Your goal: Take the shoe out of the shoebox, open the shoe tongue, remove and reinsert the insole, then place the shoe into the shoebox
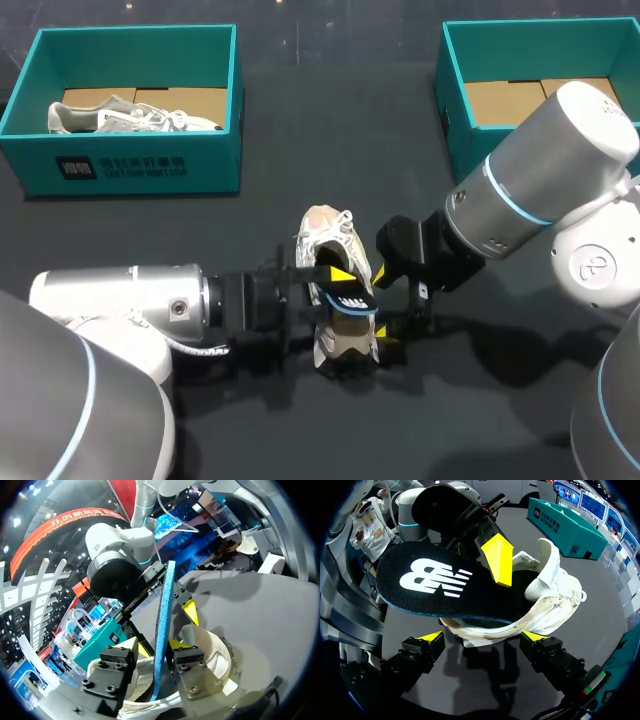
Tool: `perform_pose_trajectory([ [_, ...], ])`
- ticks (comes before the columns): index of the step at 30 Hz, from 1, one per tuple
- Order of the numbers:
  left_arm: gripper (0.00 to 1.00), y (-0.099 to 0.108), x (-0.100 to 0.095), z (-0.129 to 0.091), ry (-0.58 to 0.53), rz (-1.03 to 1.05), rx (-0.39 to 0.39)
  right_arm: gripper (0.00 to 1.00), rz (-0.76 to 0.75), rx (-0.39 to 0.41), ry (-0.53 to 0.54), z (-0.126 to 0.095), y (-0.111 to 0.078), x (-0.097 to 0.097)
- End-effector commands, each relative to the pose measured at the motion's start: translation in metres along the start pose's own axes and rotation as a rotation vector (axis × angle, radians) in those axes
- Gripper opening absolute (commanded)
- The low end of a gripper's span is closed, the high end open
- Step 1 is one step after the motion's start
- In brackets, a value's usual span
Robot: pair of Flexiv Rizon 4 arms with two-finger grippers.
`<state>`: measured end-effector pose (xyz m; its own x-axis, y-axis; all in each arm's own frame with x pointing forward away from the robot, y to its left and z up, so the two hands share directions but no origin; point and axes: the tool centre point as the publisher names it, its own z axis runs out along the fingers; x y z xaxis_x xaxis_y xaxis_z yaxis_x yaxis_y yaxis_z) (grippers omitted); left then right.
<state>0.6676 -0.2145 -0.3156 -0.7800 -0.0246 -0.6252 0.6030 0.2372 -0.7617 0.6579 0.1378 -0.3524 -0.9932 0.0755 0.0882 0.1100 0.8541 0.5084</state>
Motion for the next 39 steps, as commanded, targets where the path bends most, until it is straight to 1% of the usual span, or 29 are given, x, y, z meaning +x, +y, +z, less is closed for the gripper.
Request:
perform_pose_trajectory([
  [1,0.35,-0.01,0.005,-0.008,0.003,0.003,-0.002,1.0,0.0,0.0,-0.002,0.001,0.0,0.001],
  [4,0.32,-0.013,0.006,-0.005,0.016,0.006,0.009,1.0,0.0,0.0,-0.002,0.001,0.0,0.001],
  [5,0.26,-0.013,0.006,-0.004,0.019,0.008,0.01,1.0,0.0,0.0,-0.002,0.001,0.0,0.001],
  [6,0.15,-0.013,0.007,-0.002,0.021,0.012,0.01,1.0,0.0,0.0,-0.002,0.001,0.0,0.001],
  [7,0.0,-0.012,0.007,-0.001,0.024,0.018,0.008,1.0,0.0,0.0,-0.002,0.001,0.0,0.001],
  [10,0.0,-0.009,0.009,0.003,0.027,0.026,0.004,1.0,0.0,0.0,-0.002,0.001,0.0,0.001],
  [15,0.0,0.003,0.007,0.005,0.025,0.035,-0.005,1.0,0.0,0.0,-0.002,0.001,0.0,0.001],
  [20,0.0,0.016,0.007,0.008,0.017,0.057,-0.056,1.0,0.0,0.0,-0.002,0.001,0.0,0.001],
  [25,0.0,0.027,0.009,0.01,0.016,0.052,-0.083,1.0,0.0,0.0,-0.002,0.001,0.0,0.001],
  [27,0.0,0.029,0.009,0.01,0.019,0.05,-0.104,1.0,0.0,0.0,-0.002,0.001,0.0,0.001],
  [29,0.0,0.031,0.008,0.009,0.017,0.044,-0.108,1.0,0.0,0.0,-0.002,0.001,0.0,0.001],
  [33,0.0,0.027,0.006,0.004,0.008,0.032,-0.097,1.0,0.0,0.0,-0.002,0.001,0.0,0.001],
  [34,0.04,0.025,0.006,0.002,0.007,0.029,-0.09,1.0,0.0,0.0,-0.002,0.001,0.0,0.001],
  [35,0.16,0.023,0.005,0.001,0.006,0.029,-0.088,1.0,0.0,0.0,-0.002,0.001,0.0,0.001],
  [37,0.2,0.018,0.005,-0.001,0.003,0.022,-0.067,1.0,0.0,0.0,-0.002,0.001,0.0,0.001],
  [39,0.21,0.012,0.005,-0.003,-0.002,0.027,-0.064,1.0,0.0,0.0,-0.002,0.001,0.0,0.001],
])
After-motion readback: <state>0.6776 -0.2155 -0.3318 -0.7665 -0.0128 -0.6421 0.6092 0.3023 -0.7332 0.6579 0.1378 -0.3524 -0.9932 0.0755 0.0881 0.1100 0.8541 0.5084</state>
